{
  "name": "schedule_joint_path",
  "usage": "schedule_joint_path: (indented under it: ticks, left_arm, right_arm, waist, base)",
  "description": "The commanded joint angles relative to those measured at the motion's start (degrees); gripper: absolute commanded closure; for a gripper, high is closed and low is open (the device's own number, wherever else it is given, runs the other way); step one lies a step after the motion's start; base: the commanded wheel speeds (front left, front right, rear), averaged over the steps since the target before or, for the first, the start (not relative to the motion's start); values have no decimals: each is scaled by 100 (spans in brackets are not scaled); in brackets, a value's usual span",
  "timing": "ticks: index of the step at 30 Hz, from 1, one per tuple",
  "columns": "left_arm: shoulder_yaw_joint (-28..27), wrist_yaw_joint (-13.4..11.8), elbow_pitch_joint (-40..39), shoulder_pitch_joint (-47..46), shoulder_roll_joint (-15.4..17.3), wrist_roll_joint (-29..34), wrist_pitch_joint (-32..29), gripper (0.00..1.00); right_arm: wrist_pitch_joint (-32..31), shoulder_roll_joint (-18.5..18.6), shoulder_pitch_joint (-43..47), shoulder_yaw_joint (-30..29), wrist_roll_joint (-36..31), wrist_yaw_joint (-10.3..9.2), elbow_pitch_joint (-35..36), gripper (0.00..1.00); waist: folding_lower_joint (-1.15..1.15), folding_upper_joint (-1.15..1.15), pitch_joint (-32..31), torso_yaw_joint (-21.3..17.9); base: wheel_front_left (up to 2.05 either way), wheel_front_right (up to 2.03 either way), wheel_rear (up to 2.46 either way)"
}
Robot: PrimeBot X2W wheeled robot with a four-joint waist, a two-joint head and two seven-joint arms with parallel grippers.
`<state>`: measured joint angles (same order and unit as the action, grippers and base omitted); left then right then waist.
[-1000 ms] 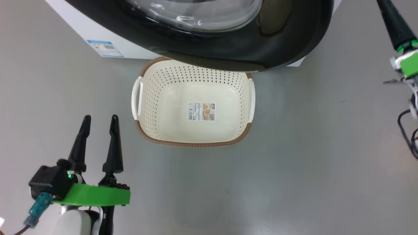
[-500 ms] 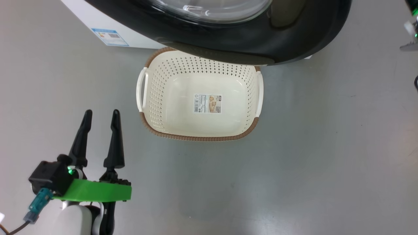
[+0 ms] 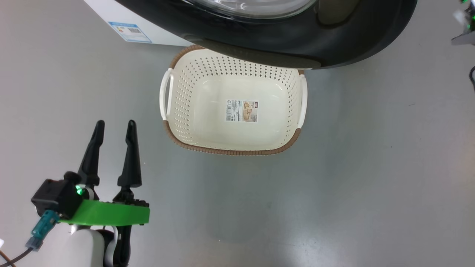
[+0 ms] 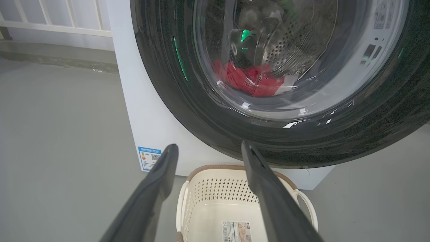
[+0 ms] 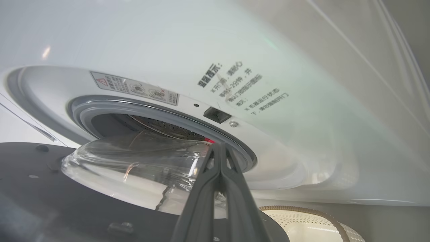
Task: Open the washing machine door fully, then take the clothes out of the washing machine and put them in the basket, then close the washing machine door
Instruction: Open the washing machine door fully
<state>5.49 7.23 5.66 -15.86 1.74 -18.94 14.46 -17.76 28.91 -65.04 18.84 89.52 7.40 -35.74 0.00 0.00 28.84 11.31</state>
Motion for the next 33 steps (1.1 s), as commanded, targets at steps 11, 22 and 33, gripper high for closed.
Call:
schedule_joint_path:
  ticks: [11,22,33]
  left_arm:
    - [-181,-69,-83,-69,114,-49,54,0]
    - [-220,-59,-47,-4,114,-9,54,0]
    - [-226,-46,-22,70,114,53,54,0]
  right_arm:
    - [-646,-134,36,85,345,9,194,100]
    - [-1120,-256,262,11,563,9,306,100]
    - [-1591,-431,463,41,642,9,413,100]
  waist:
    - [0,0,-25,19]
    - [0,0,-162,-70]
    - [0,0,-326,-138]
  base:
    - [0,0,0]
    - [0,0,0]
    - [0,0,0]
